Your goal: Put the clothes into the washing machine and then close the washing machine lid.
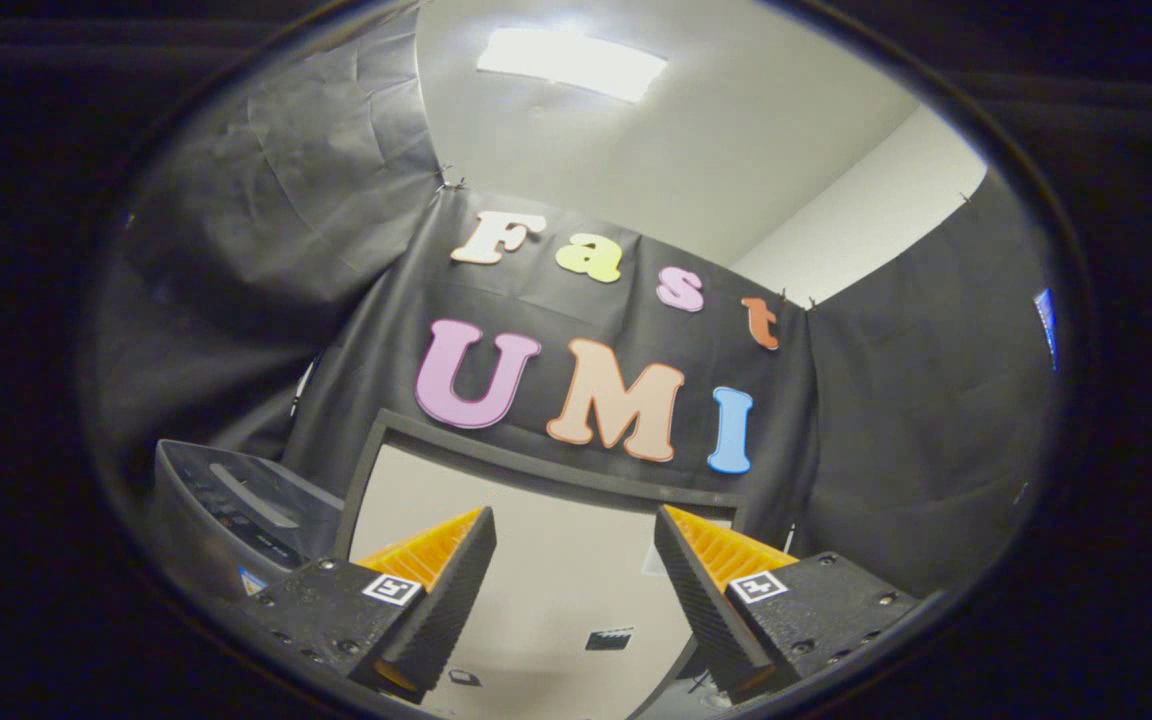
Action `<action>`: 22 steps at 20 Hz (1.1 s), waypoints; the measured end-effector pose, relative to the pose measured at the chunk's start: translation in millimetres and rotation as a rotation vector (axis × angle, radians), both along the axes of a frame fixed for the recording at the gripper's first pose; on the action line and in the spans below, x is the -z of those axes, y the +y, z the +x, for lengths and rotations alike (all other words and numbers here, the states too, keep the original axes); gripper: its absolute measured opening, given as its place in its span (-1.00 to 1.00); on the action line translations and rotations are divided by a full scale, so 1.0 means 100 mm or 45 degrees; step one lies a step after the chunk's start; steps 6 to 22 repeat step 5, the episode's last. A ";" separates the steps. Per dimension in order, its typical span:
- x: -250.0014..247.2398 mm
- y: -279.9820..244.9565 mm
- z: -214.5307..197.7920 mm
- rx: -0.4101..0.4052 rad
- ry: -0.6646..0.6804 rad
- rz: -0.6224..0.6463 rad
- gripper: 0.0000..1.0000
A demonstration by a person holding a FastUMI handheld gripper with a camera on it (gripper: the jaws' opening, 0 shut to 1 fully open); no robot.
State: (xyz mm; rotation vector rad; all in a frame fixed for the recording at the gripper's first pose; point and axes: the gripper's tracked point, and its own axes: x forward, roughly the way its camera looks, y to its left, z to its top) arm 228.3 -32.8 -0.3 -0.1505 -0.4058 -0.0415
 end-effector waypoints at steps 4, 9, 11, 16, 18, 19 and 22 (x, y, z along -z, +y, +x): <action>0.32 0.07 0.03 -0.082 0.100 0.097 0.92; 0.43 0.08 0.03 -0.102 0.141 0.122 0.92; 0.43 0.08 0.03 -0.102 0.141 0.122 0.92; 0.43 0.08 0.03 -0.102 0.141 0.122 0.92; 0.43 0.08 0.03 -0.102 0.141 0.122 0.92; 0.43 0.08 0.03 -0.102 0.141 0.122 0.92; 0.43 0.08 0.03 -0.102 0.141 0.122 0.92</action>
